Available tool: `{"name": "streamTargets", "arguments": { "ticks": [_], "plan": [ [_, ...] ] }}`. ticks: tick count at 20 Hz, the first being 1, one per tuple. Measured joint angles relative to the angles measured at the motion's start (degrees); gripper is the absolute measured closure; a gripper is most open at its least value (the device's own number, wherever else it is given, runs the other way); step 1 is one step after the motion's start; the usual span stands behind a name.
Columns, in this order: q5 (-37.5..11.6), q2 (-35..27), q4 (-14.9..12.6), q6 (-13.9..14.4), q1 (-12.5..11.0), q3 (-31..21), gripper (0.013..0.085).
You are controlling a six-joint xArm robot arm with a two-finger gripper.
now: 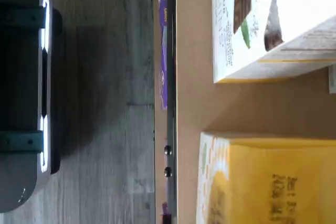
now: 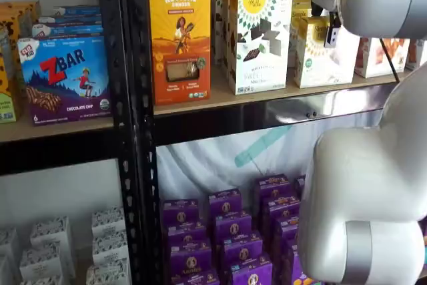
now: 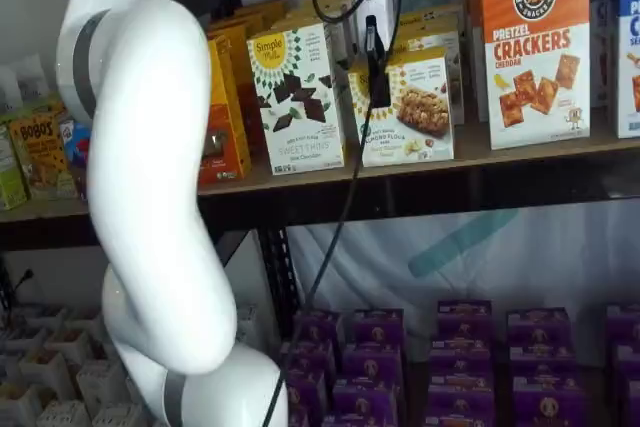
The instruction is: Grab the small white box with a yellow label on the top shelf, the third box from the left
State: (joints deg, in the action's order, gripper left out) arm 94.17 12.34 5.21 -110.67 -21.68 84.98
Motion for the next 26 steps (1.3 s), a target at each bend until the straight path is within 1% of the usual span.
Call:
{"name": "streamTargets", "arguments": {
  "ticks": [1,3,7,9,10,11,17,22,23,26],
  "plan": [
    [0.02,-0.03,0.06,0.0,-0.01,0.0,0.041],
    [-0.1,-0.04,0.15,0.04,0.03,-0.09,0.049],
    [-0.48,0.06,0.23,0.18,0.18,-0.38,0.049],
    [-0.49,0.01,0.27,0.25,0.26,-0.42,0.057],
    [-0.46,-0.01,0.29,0.28,0.28,-0.43,0.057],
    [-0.52,0.0,0.27,0.32,0.34,-0.51,0.061],
    [-0.47,0.15,0.33,0.51,0.52,-0.84,0.061],
    [0.44,0.25,1.11,0.41,0.24,-0.5,0.061],
    [0.64,0.23,1.32,0.31,0.1,-0.36,0.065],
    [1.27,0.33,1.55,0.11,-0.2,-0.03,0.065]
  ]
}}
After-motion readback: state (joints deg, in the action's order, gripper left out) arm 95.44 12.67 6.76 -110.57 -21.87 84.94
